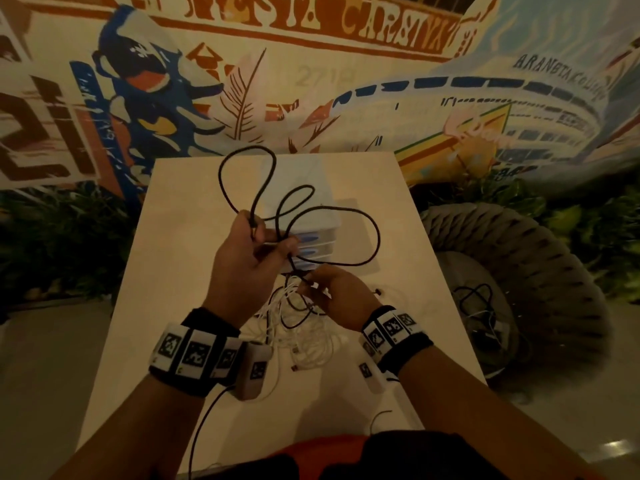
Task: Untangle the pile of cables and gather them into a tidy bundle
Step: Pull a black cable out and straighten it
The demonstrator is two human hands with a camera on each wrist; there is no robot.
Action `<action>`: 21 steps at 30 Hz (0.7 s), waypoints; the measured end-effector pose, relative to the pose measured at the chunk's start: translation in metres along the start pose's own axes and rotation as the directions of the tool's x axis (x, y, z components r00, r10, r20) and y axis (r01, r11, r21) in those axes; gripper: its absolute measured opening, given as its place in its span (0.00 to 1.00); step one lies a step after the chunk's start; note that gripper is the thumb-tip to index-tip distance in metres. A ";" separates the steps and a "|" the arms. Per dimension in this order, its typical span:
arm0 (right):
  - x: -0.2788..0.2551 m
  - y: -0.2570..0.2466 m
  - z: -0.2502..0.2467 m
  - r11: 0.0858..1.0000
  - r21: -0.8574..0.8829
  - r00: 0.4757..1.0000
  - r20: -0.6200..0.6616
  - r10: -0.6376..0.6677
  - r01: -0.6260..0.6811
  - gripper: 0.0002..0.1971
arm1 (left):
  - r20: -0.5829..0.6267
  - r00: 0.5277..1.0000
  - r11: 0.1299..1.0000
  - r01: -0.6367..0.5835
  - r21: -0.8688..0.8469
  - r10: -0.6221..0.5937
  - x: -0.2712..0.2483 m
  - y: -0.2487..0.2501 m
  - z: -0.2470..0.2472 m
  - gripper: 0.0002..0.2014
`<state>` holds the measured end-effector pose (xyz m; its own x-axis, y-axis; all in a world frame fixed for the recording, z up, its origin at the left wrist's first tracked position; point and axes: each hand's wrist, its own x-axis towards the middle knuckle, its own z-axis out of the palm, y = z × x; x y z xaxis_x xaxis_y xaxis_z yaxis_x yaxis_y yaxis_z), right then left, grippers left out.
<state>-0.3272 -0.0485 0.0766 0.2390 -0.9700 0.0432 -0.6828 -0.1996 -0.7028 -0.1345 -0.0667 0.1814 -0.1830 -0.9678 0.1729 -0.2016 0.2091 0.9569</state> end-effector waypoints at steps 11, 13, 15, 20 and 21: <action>0.003 0.017 -0.009 0.980 0.132 0.984 -0.086 0.158 -0.146 0.11 | -0.313 0.940 0.979 -0.176 -0.106 0.135 0.018 0.038 -0.035 0.16; 0.006 0.005 -0.021 0.975 0.187 0.978 -0.144 0.149 -0.121 0.10 | -0.310 0.939 0.983 -0.175 -0.050 0.152 0.016 0.030 -0.036 0.16; 0.010 -0.006 -0.031 0.978 0.195 0.978 -0.181 0.107 -0.071 0.08 | -0.262 0.955 0.990 -0.141 0.003 0.136 0.012 0.017 -0.032 0.14; 0.019 -0.023 -0.038 0.999 0.039 0.991 -0.134 -0.029 0.035 0.09 | -0.081 0.995 0.994 0.066 0.084 -0.059 0.001 -0.011 -0.005 0.09; 0.019 -0.028 -0.038 0.998 -0.004 0.990 -0.126 -0.063 0.063 0.10 | -0.066 0.993 0.992 0.102 0.071 -0.097 0.000 -0.012 0.001 0.08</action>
<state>-0.3302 -0.0667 0.1241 0.1932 -0.9652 0.1765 -0.6688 -0.2612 -0.6960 -0.1326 -0.0690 0.1696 -0.0984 -0.9907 0.0940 -0.2867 0.1187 0.9506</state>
